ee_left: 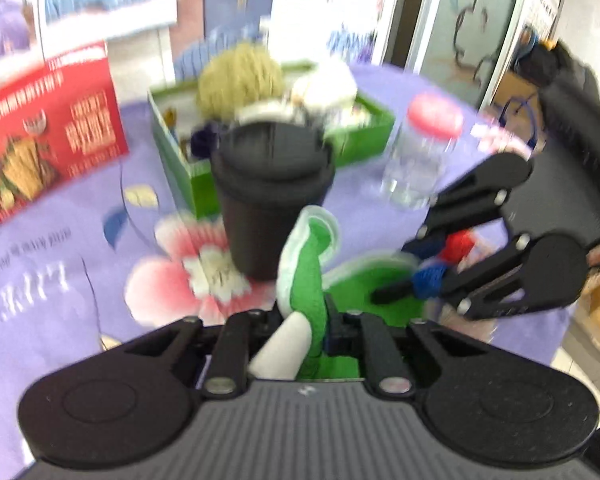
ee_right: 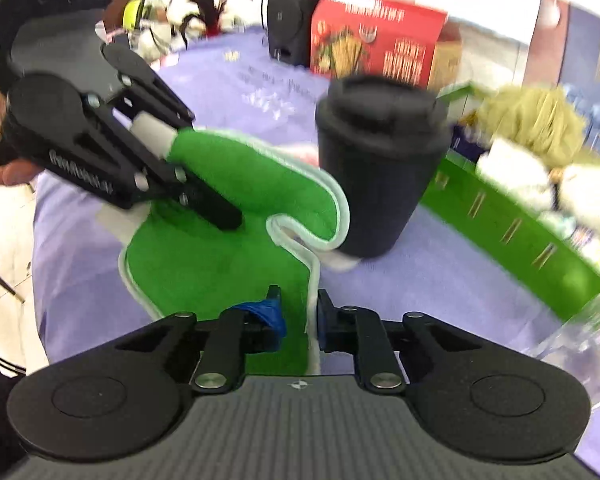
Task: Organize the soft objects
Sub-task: 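Grasp the mitt pad edge with the left gripper while the right gripper grasps another edge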
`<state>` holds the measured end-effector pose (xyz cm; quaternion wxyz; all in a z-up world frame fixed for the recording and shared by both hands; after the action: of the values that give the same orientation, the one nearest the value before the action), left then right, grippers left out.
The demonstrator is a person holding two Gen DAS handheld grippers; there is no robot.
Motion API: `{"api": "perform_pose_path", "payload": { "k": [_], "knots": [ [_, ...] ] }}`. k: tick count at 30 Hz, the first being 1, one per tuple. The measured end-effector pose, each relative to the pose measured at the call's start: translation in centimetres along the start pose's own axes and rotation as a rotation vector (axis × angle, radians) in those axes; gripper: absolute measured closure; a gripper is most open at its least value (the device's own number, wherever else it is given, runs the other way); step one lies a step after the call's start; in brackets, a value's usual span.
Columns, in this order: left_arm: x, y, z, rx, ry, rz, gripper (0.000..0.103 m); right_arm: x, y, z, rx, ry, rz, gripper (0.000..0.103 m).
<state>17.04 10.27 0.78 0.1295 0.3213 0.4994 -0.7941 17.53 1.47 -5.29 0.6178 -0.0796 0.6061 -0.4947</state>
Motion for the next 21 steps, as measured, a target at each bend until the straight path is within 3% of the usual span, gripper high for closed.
{"api": "perform_pose_path", "payload": {
  "k": [8,10,11,16,19,21],
  "knots": [
    [-4.9,-3.2,3.3,-0.024,0.114,0.096,0.09,-3.9,-4.0,2.0,0.061,0.026,0.139,0.103],
    [-4.4,-2.7,3.4,-0.023,0.114,0.078,0.09,-3.9,-4.2,1.8,0.067,0.026,0.163,0.103],
    [-3.9,-2.2,3.3,-0.03,0.106,0.066,0.09,-3.7,-4.1,1.7,0.064,0.033,0.168,0.097],
    [0.6,0.6,0.3,-0.129,0.046,-0.03,0.09,-0.5,-2.0,1.4,0.001,0.097,0.066,0.092],
    [3.1,2.1,-2.1,-0.163,0.002,-0.085,0.09,0.1,-2.6,-1.4,-0.047,-0.087,0.094,0.088],
    [3.9,2.8,-3.3,-0.158,-0.033,-0.104,0.09,0.0,-2.4,-3.6,-0.056,-0.247,0.062,0.086]
  ]
}}
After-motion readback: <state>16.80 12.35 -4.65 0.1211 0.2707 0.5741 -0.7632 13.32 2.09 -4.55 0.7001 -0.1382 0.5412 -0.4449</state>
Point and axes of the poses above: each gripper's, at about its wrist camera, not at the fingertips, and y roughly the way its jaws point, z to its right, x to its underside, the point moved 6 cm from there along y, roughly the way its jaws point, and after that the axes turned 15 degrees about -y, right-handed, at the moved point
